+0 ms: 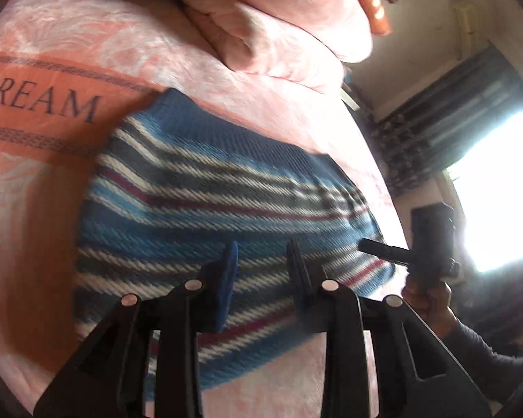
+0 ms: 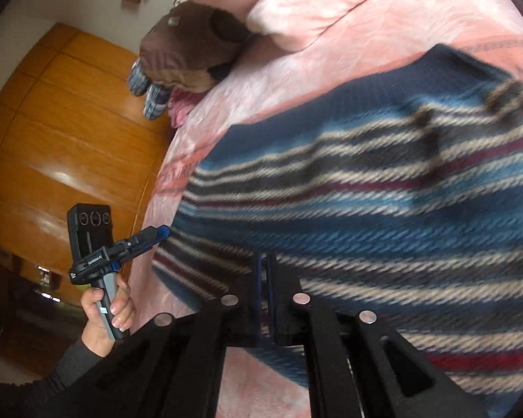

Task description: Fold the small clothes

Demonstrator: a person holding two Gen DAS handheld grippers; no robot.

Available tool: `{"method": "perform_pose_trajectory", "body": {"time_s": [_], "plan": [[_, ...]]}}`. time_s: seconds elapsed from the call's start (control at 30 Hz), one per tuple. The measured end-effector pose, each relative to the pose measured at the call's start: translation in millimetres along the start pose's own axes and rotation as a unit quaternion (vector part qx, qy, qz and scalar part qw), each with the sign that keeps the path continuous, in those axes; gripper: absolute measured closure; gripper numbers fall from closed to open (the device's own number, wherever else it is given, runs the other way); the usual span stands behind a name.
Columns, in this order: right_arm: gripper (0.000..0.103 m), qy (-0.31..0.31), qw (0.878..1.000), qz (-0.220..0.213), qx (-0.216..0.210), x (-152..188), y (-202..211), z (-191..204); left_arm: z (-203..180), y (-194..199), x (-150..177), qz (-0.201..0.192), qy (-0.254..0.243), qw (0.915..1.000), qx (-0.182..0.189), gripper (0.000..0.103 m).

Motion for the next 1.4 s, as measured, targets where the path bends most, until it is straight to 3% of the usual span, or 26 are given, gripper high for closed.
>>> {"method": "perform_pose_trajectory", "body": {"time_s": [0.03, 0.1, 0.13, 0.2, 0.23, 0.27, 0.3, 0.4, 0.5, 0.57, 0.6, 0.63, 0.67, 0.73, 0.8, 0.83, 0.87, 0.9, 0.93, 0.97, 1.03, 1.13, 1.2, 1.3, 1.4], "plan": [[0.099, -0.002, 1.0, 0.012, -0.001, 2.2, -15.3, 1.4, 0.0, -12.5, 6.6, 0.019, -0.001, 0.9998, -0.005, 0.074], [0.103, -0.023, 0.999, 0.032, 0.035, 5.4, -45.7, -10.1, 14.5, -34.5, 14.7, 0.044, 0.016, 0.9985, -0.03, 0.085], [0.103, -0.028, 0.999, 0.028, 0.034, 8.4, -52.1, -17.2, 24.6, -38.7, 14.8, 0.042, 0.033, 0.9981, -0.031, 0.093], [0.103, -0.044, 0.999, 0.026, 0.019, 7.4, -48.7, -19.0, 36.3, -37.1, 13.2, 0.033, 0.063, 0.9973, -0.014, 0.093], [0.1, -0.044, 0.999, 0.027, 0.015, 7.8, -41.7, -13.9, 32.9, -34.1, 12.0, 0.031, 0.063, 0.9974, -0.017, 0.09], [0.094, -0.035, 0.999, 0.021, 0.014, 10.0, -30.3, -7.6, 25.2, -28.8, 12.6, 0.03, 0.056, 0.9979, -0.011, 0.078], [0.093, -0.028, 1.0, 0.011, 0.009, 14.6, -15.0, -3.9, 19.0, -21.8, 14.7, 0.026, 0.049, 0.9984, 0.007, 0.074], [0.093, -0.039, 0.999, -0.011, 0.01, 37.0, 31.3, -21.4, 2.3, -6.4, 31.3, 0.018, 0.025, 0.999, 0.032, 0.071], [0.097, -0.1, 0.993, -0.031, 0.045, 57.1, 64.0, -69.4, 23.7, -20.5, 45.1, 0.043, 0.046, 0.998, -0.002, 0.073], [0.103, -0.13, 0.99, -0.018, 0.044, 67.0, 66.5, -95.8, 40.7, -31.0, 55.1, 0.055, 0.059, 0.9966, -0.017, 0.09], [0.103, -0.138, 0.99, -0.016, 0.039, 69.9, 68.0, -101.1, 42.7, -31.7, 56.0, 0.053, 0.062, 0.9965, -0.018, 0.09], [0.103, -0.137, 0.99, -0.019, 0.041, 70.9, 73.3, -97.4, 42.2, -28.8, 55.6, 0.051, 0.07, 0.9962, -0.01, 0.082], [0.1, -0.128, 0.99, -0.031, 0.043, 71.1, 81.9, -89.9, 38.4, -22.2, 55.2, 0.045, 0.073, 0.9963, 0.003, 0.068], [0.092, -0.125, 0.989, -0.064, 0.037, 74.4, 103.3, -86.9, 28.1, -3.5, 56.1, 0.018, 0.065, 0.9975, 0.02, 0.058], [0.097, -0.141, 0.985, -0.086, 0.057, 78.4, 116.3, -101.5, 31.5, 5.9, 60.3, 0.013, 0.067, 0.9977, 0.004, 0.057], [0.101, -0.153, 0.982, -0.083, 0.073, 79.5, 115.4, -111.3, 40.1, 3.6, 62.5, 0.024, 0.073, 0.9969, -0.017, 0.063], [0.103, -0.163, 0.981, -0.076, 0.076, 79.9, 111.1, -120.5, 50.2, -1.4, 66.1, 0.037, 0.083, 0.9956, -0.024, 0.075], [0.103, -0.162, 0.981, -0.074, 0.075, 79.4, 109.7, -122.8, 57.5, -4.9, 68.4, 0.045, 0.092, 0.9945, -0.024, 0.077], [0.103, -0.159, 0.981, -0.072, 0.08, 77.5, 111.0, -118.2, 60.2, -4.8, 68.1, 0.048, 0.094, 0.9942, -0.021, 0.077], [0.101, -0.151, 0.982, -0.076, 0.087, 75.1, 114.1, -109.0, 60.2, -1.8, 66.5, 0.051, 0.098, 0.9938, -0.014, 0.07], [0.092, -0.125, 0.98, -0.096, 0.124, 73.7, 125.6, -82.7, 58.2, 12.0, 59.5, 0.048, 0.1, 0.9938, 0.014, 0.057], [0.069, -0.04, 0.969, -0.09, 0.229, 78.0, 125.9, -25.3, 55.6, 53.9, 45.6, 0.009, 0.093, 0.9952, 0.029, 0.029], [0.031, 0.018, 0.955, -0.083, 0.284, 88.8, 112.4, 10.8, 62.7, 76.1, 31.4, -0.008, 0.107, 0.9941, 0.017, 0.017], [0.028, 0.097, 0.937, -0.041, 0.332, 113.5, 68.4, 52.6, 85.6, 85.0, 7.7, 0.007, 0.137, 0.9905, -0.013, 0.014], [0.029, 0.151, 0.924, 0.013, 0.352, 134.4, 9.2, 82.3, 105.6, 72.9, -15.3, 0.042, 0.161, 0.9854, -0.034, 0.014]]}}
Point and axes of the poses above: each gripper's, at about its wrist camera, not at the fingertips, and y roughly against the way its jaws point, z to its left, x to its underside, the point moved 1 cm from there along -y, roughly the way its jaws point, and after that the axes turned 8 degrees about z, right-handed, at the moved point
